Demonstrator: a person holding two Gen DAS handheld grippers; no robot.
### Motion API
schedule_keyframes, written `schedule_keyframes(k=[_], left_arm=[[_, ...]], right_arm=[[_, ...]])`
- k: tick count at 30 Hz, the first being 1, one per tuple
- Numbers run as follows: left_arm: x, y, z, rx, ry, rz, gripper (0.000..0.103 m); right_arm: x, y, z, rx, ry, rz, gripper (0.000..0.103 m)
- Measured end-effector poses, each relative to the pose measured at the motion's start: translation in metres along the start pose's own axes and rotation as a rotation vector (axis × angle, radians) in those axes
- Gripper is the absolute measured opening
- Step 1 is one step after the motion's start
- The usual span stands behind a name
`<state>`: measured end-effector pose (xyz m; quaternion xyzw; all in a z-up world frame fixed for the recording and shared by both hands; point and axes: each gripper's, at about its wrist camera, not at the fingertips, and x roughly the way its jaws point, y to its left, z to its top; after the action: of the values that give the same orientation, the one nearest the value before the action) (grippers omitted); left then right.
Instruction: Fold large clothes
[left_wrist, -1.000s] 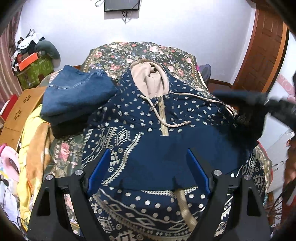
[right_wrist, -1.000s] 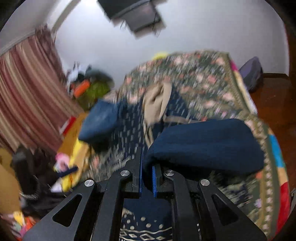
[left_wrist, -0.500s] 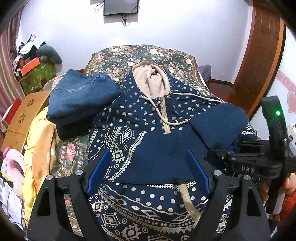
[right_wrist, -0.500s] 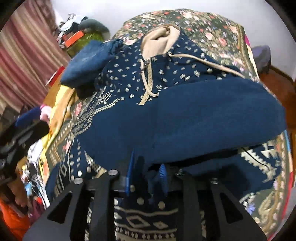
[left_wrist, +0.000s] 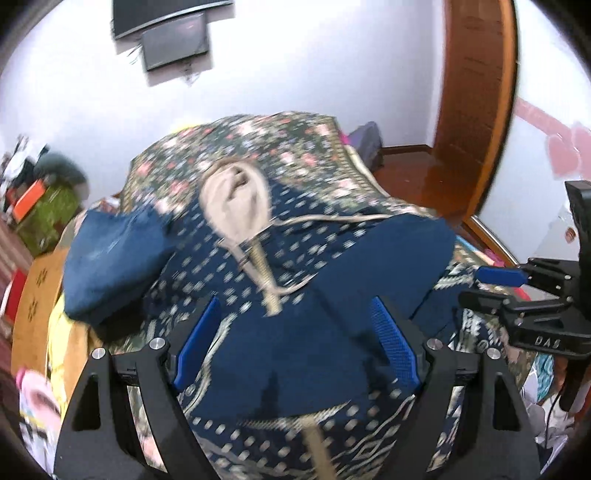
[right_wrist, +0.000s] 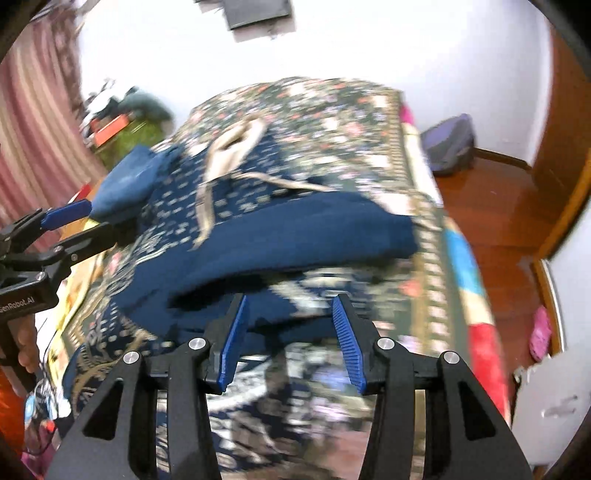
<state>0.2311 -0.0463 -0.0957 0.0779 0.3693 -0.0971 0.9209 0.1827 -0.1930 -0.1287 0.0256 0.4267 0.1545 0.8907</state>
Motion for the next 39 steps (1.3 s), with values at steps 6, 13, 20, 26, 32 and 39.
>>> schedule_keyframes(k=[6, 13, 20, 26, 32, 39], left_arm=[[0.038, -0.049, 0.019, 0.099, 0.063, -0.101, 0.082], [0.087, -0.103, 0.024, 0.215, 0.172, -0.175, 0.074], [0.117, -0.090, 0.029, 0.117, 0.276, -0.294, 0.046], [0.111, -0.066, 0.040, 0.034, 0.232, -0.307, 0.009], [0.071, -0.025, 0.046, -0.019, 0.093, -0.208, 0.007], [0.036, 0.052, 0.025, -0.133, 0.012, -0.037, 0.007]], right_arm=[[-0.019, -0.044, -0.003, 0.095, -0.038, -0.074, 0.044], [-0.011, -0.068, -0.004, 0.158, -0.023, -0.071, 0.045], [0.004, -0.063, 0.000, 0.151, -0.005, -0.042, 0.045], [0.011, -0.054, 0.005, 0.135, -0.001, -0.004, 0.045], [0.022, -0.038, 0.015, 0.126, -0.014, 0.013, 0.046], [0.048, -0.015, 0.005, 0.072, 0.054, 0.015, 0.047]])
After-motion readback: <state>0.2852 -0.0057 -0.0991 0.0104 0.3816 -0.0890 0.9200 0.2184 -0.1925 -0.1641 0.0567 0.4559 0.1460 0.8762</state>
